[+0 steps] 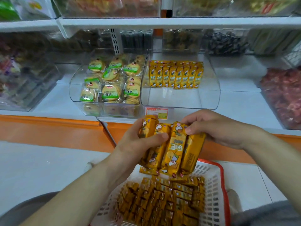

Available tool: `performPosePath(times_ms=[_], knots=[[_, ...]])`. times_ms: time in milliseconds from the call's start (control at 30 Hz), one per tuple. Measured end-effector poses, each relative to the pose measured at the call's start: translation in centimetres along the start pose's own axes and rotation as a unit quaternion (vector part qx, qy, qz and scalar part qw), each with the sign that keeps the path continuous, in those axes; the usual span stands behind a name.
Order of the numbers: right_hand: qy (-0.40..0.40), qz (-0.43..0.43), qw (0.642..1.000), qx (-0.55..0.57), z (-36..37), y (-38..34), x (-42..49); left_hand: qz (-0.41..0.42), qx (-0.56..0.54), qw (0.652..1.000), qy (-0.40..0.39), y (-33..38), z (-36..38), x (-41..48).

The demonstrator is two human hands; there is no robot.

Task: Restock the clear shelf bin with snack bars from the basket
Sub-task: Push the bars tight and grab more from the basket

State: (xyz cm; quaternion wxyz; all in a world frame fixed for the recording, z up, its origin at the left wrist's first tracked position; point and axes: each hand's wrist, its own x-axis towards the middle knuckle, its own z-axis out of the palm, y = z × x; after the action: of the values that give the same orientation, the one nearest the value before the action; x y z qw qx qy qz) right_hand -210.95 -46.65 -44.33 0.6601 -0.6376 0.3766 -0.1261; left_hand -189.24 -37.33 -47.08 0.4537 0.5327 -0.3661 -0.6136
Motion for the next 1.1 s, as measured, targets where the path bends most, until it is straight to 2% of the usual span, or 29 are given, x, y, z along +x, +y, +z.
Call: performPosePath(times_ms=[133,233,433,567,667,767,900,1033,1100], knots=[[-0.033,0.004,0.999,0.001,-0.3,0.3,0.4,0.018,0.019,0.999,0.024,-0.1,-0.1,0.7],[-0.024,0.014,1.0,0.01,-0.3,0.3,0.7,0.009,0.01,0.999,0.048,-0.1,-0.2,0.8],[-0.018,0.031,0.999,0.02,0.1,-0.1,1.4,0.005,0.065,0.995,0.073,-0.2,-0.3,0.9],[-0.023,0.034,0.999,0.02,0.7,-0.5,1.6,-0.022,0.03,0.998,0.045,0.3,-0.1,0.3],[-0.011,0.033,0.999,0.013,1.2,-0.5,1.8,0.003,0.044,0.999,-0.013,0.4,0.1,0.1],[0.001,0.033,0.999,0.019,1.5,-0.6,1.8,0.007,0.058,0.998,-0.002,0.4,-0.2,0.3],[0.075,0.012,0.997,0.028,0.0,-0.4,1.8,-0.003,0.053,0.996,0.065,0.3,-1.0,1.0],[0.181,-0.006,0.97,0.165,-1.4,-0.1,1.6,0.0,0.013,0.99,0.139,0.5,-2.0,1.2],[0.201,-0.025,0.956,0.212,-0.7,0.0,1.7,0.001,-0.005,0.988,0.156,0.6,-1.9,1.2]])
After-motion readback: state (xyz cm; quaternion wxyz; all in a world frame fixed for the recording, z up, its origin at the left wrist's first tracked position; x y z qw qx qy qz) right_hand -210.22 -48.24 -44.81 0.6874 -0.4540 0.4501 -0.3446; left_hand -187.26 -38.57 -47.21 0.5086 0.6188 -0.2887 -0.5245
